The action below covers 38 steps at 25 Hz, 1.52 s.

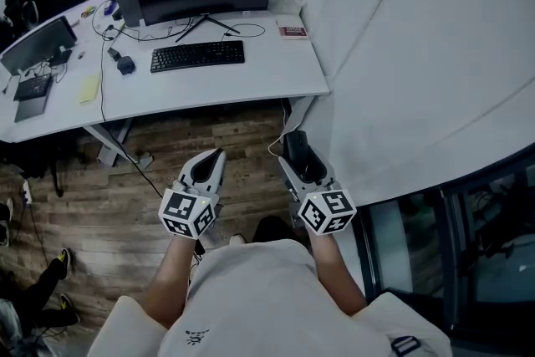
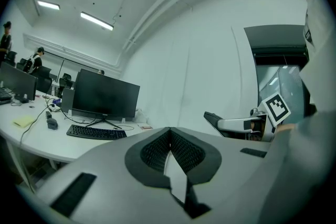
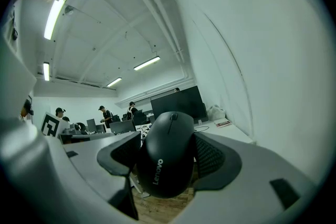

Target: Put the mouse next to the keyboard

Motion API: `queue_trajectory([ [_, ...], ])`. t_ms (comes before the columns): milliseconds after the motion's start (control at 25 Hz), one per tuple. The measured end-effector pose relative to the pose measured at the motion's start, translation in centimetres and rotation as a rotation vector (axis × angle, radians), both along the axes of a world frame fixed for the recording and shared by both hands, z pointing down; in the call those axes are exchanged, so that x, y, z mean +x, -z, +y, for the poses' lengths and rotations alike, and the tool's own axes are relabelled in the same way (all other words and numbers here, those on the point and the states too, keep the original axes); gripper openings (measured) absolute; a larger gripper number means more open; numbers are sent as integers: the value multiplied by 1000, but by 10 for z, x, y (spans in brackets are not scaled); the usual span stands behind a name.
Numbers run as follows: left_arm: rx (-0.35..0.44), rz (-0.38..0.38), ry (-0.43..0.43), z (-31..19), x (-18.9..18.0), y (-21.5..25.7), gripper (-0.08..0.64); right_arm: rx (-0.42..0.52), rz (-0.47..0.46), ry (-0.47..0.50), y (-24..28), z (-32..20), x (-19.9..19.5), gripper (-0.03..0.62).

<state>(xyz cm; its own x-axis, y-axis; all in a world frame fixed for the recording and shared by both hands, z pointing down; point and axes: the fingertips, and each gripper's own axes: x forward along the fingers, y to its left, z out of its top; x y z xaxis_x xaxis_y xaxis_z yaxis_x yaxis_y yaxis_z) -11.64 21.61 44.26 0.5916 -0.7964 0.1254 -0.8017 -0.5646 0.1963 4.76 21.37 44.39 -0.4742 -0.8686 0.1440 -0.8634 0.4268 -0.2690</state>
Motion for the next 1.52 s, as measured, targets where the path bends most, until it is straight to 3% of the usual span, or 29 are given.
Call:
queue_trajectory([
  [360, -17, -5, 3, -12, 2, -6, 11, -5, 9, 17, 0, -17, -2, 322],
  [720, -5, -12, 40, -69, 20, -4, 11, 6, 8, 64, -1, -84, 13, 322],
  [1160, -1, -25, 62, -158, 67, 2, 11, 7, -9, 117, -3, -179, 47, 322],
  [1520, -24, -48, 53, -206, 122, -11, 11, -16, -31, 152, -19, -223, 79, 322],
])
